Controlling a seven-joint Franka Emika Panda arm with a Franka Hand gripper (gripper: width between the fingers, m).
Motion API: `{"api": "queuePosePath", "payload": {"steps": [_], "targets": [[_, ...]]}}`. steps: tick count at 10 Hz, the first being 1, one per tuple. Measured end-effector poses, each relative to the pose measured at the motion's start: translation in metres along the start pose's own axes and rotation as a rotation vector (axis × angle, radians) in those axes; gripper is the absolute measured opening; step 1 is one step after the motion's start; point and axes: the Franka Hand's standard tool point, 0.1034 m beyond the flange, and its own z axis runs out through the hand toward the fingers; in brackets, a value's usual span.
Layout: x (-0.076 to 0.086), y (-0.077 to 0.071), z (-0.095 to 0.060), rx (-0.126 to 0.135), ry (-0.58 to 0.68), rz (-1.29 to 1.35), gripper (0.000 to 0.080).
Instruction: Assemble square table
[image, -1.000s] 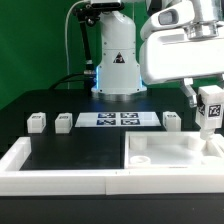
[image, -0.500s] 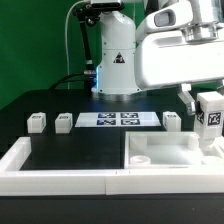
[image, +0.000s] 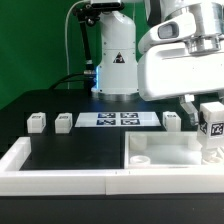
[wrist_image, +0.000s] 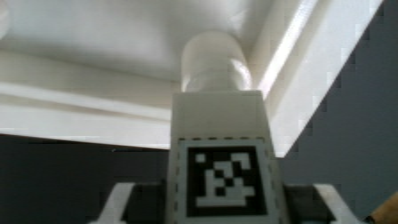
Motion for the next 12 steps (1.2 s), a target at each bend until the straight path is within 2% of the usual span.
{"api": "queuePosePath", "payload": {"steps": [3,7,12], "targets": [[0.003,-0.001,0.002,-0.004,0.027,-0.002,0.0291],[-0.006,-0.008,0.015,-0.002,0.029,-0.010,0.0291],[-0.009,-0.012,0.015,-0.013,0.085,-0.018,0.0291]]}}
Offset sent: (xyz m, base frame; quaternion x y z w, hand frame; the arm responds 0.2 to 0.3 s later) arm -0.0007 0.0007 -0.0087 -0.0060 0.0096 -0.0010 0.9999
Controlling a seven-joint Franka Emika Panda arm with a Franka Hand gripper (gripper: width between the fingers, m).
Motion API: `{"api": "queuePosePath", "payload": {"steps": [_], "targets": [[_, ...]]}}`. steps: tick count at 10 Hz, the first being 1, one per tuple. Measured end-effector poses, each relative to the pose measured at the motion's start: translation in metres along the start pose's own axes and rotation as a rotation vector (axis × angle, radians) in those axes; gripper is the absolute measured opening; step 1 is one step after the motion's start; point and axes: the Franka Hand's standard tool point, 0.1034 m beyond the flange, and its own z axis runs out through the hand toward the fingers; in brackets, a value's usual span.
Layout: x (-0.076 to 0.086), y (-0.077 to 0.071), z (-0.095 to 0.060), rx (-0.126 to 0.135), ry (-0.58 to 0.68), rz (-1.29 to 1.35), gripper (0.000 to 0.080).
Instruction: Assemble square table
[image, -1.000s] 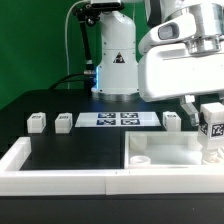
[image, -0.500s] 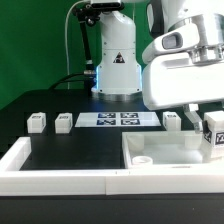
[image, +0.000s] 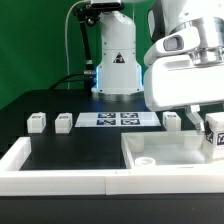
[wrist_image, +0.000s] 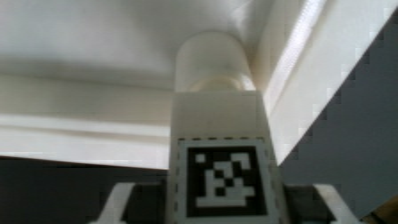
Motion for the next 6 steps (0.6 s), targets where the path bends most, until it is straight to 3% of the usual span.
{"api": "queuePosePath", "payload": {"steps": [1,2,3,4,6], "targets": [[0.0000,0.0002,0.0001,0.000,0.000,0.000,0.0348],[0.0000,0.0002,0.0000,0.000,0.000,0.000,0.0482],[0.0000,0.0002,0.0000,0.000,0.000,0.000,0.0482],[0.0000,0.0002,0.0000,0.000,0.000,0.000,0.0613],[0.0000,0.0002,0.0000,0.000,0.000,0.000,0.0638]]}}
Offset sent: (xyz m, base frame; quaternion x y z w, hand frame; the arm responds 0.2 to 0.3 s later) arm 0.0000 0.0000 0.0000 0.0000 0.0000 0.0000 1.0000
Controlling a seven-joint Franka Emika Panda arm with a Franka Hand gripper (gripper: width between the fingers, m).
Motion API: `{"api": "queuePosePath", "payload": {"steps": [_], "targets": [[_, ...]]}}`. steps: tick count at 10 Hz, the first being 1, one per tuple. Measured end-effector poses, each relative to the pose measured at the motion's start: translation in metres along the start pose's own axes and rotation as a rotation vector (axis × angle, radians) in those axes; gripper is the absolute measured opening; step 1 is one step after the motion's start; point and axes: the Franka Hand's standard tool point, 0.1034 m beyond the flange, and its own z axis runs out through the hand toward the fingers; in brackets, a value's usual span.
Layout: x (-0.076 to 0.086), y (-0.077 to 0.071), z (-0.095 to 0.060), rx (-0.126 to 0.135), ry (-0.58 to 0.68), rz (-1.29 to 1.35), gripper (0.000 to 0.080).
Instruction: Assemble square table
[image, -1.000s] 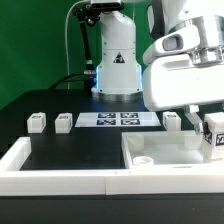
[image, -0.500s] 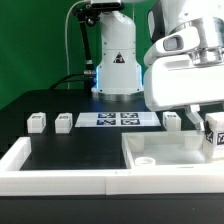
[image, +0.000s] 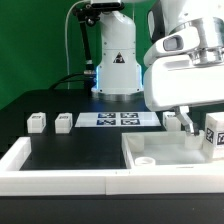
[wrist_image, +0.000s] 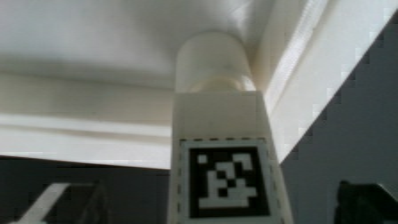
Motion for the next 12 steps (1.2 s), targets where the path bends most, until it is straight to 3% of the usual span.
{"api": "queuePosePath", "payload": {"steps": [4,6,8,9,11,12], "targets": [[0.001,0.000,0.000,0.000,-0.001,0.000,0.0649],[0.010,0.000,-0.010,0.010,-0.035,0.000,0.0649],[0.014,0.002,-0.009,0.016,-0.066,0.003,0.0649],[0.008,0.001,-0.007,0.031,-0.138,0.006,0.0649],[0.013,0.001,-0.009,0.059,-0.262,0.009,0.0649],[0.009,-0.002,-0.011,0.085,-0.372,0.012,0.0649]]}}
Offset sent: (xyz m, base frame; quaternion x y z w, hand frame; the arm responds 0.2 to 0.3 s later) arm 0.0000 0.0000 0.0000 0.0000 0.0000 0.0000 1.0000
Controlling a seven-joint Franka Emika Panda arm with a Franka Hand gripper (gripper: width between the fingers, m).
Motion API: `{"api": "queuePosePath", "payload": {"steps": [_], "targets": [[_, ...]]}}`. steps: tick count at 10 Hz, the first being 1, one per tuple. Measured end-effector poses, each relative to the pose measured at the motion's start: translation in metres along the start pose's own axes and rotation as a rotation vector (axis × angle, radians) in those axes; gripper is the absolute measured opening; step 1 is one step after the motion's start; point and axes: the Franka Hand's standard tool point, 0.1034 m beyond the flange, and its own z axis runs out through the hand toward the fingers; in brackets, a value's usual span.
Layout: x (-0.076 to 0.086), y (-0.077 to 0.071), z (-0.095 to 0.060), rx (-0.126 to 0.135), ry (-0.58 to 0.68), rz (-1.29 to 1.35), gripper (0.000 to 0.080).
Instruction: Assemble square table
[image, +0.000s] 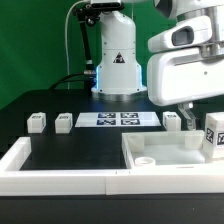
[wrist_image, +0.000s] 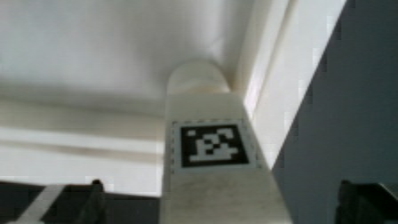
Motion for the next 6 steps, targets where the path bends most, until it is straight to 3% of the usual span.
{"api": "queuePosePath", "payload": {"steps": [3,4,6], "targets": [[-0.005,-0.005,-0.001,0.053,-0.236,0.002,0.0649],[0.003,-0.003,-0.002,0.053,-0.222,0.003,0.0649],[0.005,-0.002,0.000,0.049,-0.206,-0.001,0.0649]]}}
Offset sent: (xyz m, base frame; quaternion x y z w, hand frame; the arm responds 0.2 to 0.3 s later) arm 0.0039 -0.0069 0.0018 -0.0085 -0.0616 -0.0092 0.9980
